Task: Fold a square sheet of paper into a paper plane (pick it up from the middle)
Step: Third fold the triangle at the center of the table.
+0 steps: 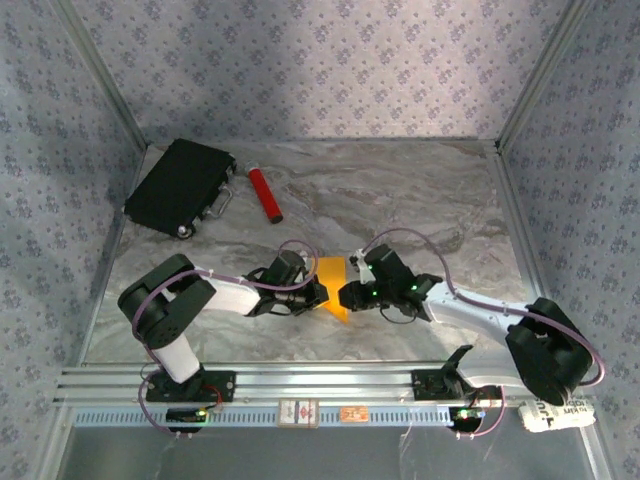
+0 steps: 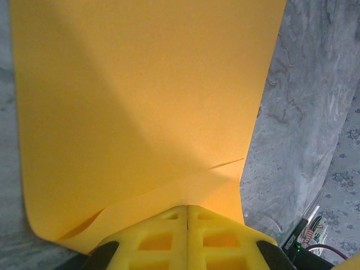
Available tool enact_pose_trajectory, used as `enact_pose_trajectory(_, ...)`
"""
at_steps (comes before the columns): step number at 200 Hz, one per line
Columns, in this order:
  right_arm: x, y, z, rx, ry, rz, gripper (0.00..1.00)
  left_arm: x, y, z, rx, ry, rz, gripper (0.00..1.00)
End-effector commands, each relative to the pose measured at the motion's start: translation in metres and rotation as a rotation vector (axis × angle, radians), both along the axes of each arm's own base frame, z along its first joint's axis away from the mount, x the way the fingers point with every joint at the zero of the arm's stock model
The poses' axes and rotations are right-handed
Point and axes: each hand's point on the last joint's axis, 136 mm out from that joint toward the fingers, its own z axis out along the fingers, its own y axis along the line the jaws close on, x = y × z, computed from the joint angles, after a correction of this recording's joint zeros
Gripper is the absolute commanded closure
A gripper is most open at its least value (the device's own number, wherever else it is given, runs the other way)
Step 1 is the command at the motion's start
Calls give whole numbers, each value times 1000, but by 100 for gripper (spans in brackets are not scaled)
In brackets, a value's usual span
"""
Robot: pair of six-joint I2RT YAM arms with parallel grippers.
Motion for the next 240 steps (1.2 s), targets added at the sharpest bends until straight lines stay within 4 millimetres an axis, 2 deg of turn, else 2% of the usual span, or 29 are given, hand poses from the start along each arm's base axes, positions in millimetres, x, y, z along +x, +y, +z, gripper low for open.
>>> enact_pose_trajectory(1,-15,15,-2,-1,75,61,90,-9,16,-28,103,38,7,100)
enact_pose_trajectory(45,-15,31,-16,-80,107,71,93,-11,17,-29,104,41,7,100)
enact_pose_trajectory(75,-15,33,-26,-129,116,72,93,-11,17,-30,106,44,5,100)
enact_pose_trajectory(143,-17,26,-50,-192,146,55,93,-12,18,-31,103,49,5,100)
enact_pose_trajectory(240,-24,16,-59,-172,181,36,93,-10,21,-32,108,52,8,100)
